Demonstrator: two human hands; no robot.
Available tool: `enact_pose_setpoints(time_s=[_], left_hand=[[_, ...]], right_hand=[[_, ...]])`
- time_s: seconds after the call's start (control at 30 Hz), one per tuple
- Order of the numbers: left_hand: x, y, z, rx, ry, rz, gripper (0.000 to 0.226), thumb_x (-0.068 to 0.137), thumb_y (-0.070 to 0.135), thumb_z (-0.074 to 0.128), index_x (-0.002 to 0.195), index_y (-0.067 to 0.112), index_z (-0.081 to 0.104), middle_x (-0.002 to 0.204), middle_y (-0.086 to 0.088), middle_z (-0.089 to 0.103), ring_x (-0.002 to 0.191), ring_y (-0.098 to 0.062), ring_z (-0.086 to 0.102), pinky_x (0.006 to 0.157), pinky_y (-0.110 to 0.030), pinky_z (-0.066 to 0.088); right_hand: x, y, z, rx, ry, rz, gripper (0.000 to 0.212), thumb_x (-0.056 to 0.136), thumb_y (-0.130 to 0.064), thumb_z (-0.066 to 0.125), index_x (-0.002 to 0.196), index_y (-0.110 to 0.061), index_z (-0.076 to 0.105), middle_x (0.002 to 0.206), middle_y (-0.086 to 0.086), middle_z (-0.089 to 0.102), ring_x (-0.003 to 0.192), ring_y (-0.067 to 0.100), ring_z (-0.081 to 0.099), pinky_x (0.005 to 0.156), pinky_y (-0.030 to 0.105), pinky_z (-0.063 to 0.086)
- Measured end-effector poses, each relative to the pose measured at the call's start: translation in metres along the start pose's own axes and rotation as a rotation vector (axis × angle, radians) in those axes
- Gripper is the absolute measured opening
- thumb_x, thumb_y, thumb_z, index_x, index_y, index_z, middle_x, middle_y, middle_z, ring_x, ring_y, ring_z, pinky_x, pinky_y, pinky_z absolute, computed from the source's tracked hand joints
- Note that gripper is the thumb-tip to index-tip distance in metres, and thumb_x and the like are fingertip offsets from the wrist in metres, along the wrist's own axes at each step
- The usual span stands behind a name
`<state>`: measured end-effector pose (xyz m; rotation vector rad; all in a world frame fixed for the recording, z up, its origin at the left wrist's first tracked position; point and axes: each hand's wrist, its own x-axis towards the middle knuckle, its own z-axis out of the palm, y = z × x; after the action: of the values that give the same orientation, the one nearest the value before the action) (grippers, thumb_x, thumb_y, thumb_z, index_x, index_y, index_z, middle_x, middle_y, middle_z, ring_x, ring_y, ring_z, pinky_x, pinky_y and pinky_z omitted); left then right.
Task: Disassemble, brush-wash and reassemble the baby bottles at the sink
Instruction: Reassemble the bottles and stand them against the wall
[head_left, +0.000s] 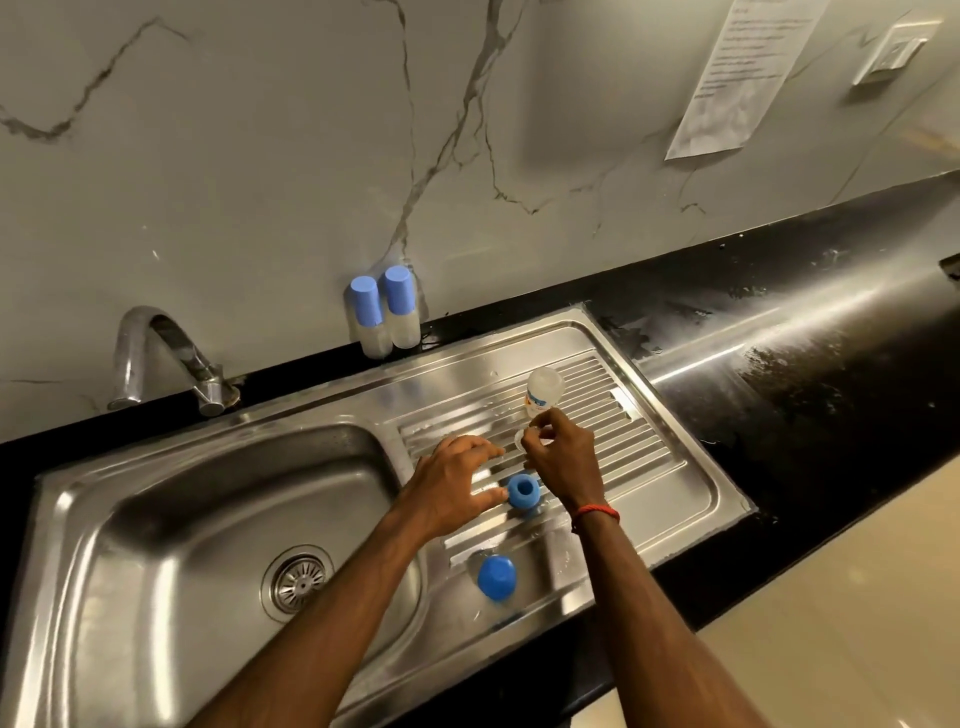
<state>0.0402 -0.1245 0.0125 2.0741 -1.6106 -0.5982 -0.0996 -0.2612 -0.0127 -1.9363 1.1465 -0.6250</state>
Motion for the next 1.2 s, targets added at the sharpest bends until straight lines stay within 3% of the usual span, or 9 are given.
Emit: enact_pose_setpoints(time_s=[0.13, 0.23, 0.47, 0.67, 0.73, 0.9, 1.0, 1.1, 1.2], left_hand=[[0.016, 0.013, 0.02, 0.009, -0.025, -0.025, 0.063, 0.085, 0.048, 0.072, 0.141, 0.03, 0.051, 0.139, 0.006, 0.053, 0.127, -0.014, 0.05, 0.101, -0.037, 0.049], [0.025, 0.02, 0.037, 0.095, -0.043, -0.031, 0.062, 0.086, 0.049, 0.072, 0.14, 0.028, 0.05, 0.135, 0.004, 0.056, 0.124, -0.016, 0.052, 0.098, -0.032, 0.047], [0.04, 0.028, 0.062, 0.196, -0.127, -0.037, 0.055, 0.085, 0.043, 0.075, 0.134, 0.032, 0.051, 0.13, 0.003, 0.055, 0.122, -0.017, 0.053, 0.094, -0.033, 0.048], [0.039, 0.015, 0.068, 0.2, -0.077, -0.01, 0.05, 0.088, 0.033, 0.074, 0.135, 0.029, 0.055, 0.125, 0.001, 0.057, 0.11, -0.014, 0.058, 0.086, -0.027, 0.052], [0.038, 0.013, 0.066, 0.082, -0.06, -0.06, 0.048, 0.089, 0.032, 0.073, 0.133, 0.026, 0.056, 0.122, 0.0, 0.058, 0.104, -0.013, 0.059, 0.084, -0.027, 0.054], [0.034, 0.009, 0.04, -0.496, 0.089, -0.225, 0.045, 0.088, 0.02, 0.076, 0.13, 0.023, 0.062, 0.119, 0.002, 0.063, 0.102, -0.012, 0.064, 0.079, -0.019, 0.054], [0.025, 0.002, 0.015, -0.692, 0.108, -0.236, 0.043, 0.086, 0.021, 0.078, 0.126, 0.028, 0.066, 0.115, 0.005, 0.07, 0.099, -0.01, 0.069, 0.082, -0.024, 0.058], [0.012, -0.001, -0.009, -0.852, 0.102, -0.179, 0.041, 0.086, 0.014, 0.076, 0.126, 0.022, 0.066, 0.112, 0.001, 0.073, 0.103, -0.014, 0.07, 0.089, -0.033, 0.058], [-0.003, 0.0, -0.028, -1.051, 0.227, -0.224, 0.038, 0.089, 0.008, 0.072, 0.126, 0.013, 0.063, 0.112, -0.006, 0.072, 0.1, -0.018, 0.072, 0.081, -0.031, 0.06]], right_hand=[[-0.005, 0.011, -0.01, -0.042, -0.01, -0.033, 0.013, 0.087, -0.016, 0.071, 0.1, -0.015, 0.067, 0.095, -0.001, 0.067, 0.08, 0.017, 0.069, 0.072, 0.033, 0.06], [-0.01, 0.018, -0.016, -0.079, -0.008, -0.049, 0.014, 0.086, -0.021, 0.075, 0.098, -0.022, 0.067, 0.093, -0.007, 0.066, 0.079, 0.011, 0.065, 0.071, 0.029, 0.056], [-0.017, 0.029, -0.029, -0.142, -0.011, -0.03, 0.023, 0.081, -0.017, 0.079, 0.1, -0.022, 0.068, 0.099, -0.001, 0.069, 0.087, 0.014, 0.064, 0.076, 0.034, 0.057], [-0.017, 0.026, -0.028, -0.151, -0.028, -0.045, 0.022, 0.081, -0.011, 0.076, 0.101, -0.017, 0.07, 0.094, 0.0, 0.07, 0.08, 0.013, 0.063, 0.074, 0.039, 0.058], [-0.016, 0.021, -0.027, -0.141, -0.032, -0.07, 0.02, 0.081, -0.013, 0.076, 0.101, -0.015, 0.07, 0.093, 0.001, 0.07, 0.079, 0.014, 0.062, 0.074, 0.037, 0.057], [-0.011, 0.009, -0.025, -0.083, 0.003, -0.062, 0.022, 0.082, -0.019, 0.076, 0.103, -0.018, 0.073, 0.096, -0.003, 0.066, 0.087, 0.012, 0.058, 0.073, 0.025, 0.047], [-0.008, -0.007, -0.023, 0.035, -0.052, -0.043, 0.021, 0.085, -0.03, 0.076, 0.105, -0.024, 0.074, 0.095, -0.006, 0.068, 0.086, 0.012, 0.063, 0.073, 0.031, 0.054], [-0.006, -0.03, -0.02, 0.179, -0.154, -0.041, 0.02, 0.087, -0.036, 0.074, 0.104, -0.026, 0.074, 0.086, -0.001, 0.071, 0.075, 0.017, 0.069, 0.066, 0.041, 0.061], [-0.005, -0.052, -0.01, 0.25, -0.239, -0.088, 0.024, 0.084, -0.035, 0.073, 0.106, -0.028, 0.072, 0.081, 0.008, 0.072, 0.075, 0.025, 0.072, 0.068, 0.05, 0.061]])
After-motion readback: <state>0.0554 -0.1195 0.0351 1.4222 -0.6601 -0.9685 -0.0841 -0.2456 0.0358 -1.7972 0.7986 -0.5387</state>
